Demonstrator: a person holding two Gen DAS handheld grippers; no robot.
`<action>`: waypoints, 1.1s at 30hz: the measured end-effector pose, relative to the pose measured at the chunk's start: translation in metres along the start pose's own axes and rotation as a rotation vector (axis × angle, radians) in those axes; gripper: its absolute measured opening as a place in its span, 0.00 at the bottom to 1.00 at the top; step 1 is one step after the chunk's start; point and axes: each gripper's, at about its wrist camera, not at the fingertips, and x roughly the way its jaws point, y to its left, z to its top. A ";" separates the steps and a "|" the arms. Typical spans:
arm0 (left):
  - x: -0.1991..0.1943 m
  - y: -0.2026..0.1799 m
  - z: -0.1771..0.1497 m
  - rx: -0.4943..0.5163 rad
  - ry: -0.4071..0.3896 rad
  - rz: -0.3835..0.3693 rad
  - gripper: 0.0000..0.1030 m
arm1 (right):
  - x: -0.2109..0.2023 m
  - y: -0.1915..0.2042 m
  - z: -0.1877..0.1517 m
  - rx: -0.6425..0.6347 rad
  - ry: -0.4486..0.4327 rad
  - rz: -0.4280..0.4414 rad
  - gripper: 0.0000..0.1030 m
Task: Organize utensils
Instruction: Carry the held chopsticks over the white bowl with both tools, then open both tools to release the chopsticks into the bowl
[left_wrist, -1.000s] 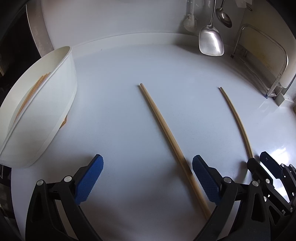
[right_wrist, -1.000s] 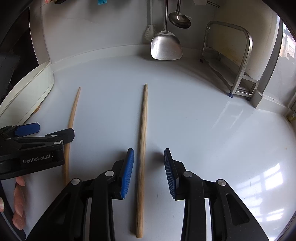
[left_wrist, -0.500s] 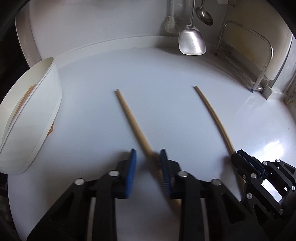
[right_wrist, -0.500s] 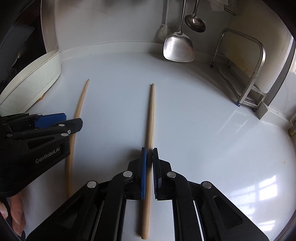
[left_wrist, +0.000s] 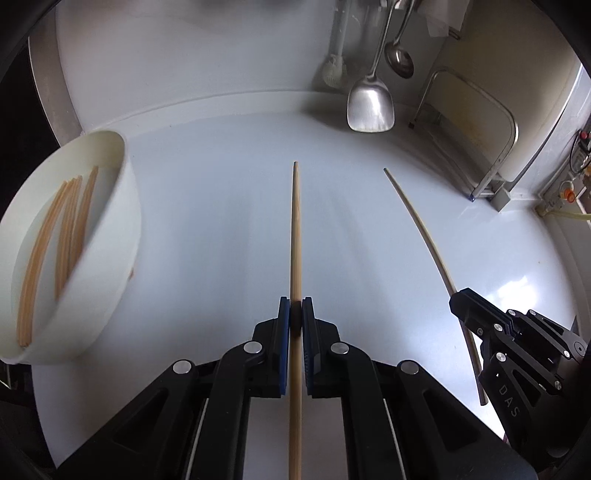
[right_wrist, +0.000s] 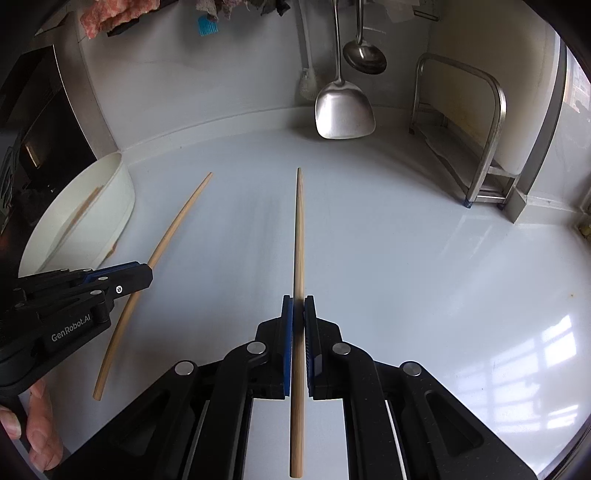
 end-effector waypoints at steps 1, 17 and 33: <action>-0.010 0.007 0.004 -0.003 -0.008 0.004 0.07 | -0.006 0.005 0.005 0.002 -0.006 0.006 0.05; -0.086 0.198 0.034 -0.126 -0.056 0.178 0.07 | -0.002 0.199 0.086 -0.104 -0.011 0.259 0.06; -0.008 0.296 0.048 -0.171 0.103 0.121 0.07 | 0.107 0.311 0.118 -0.126 0.194 0.189 0.06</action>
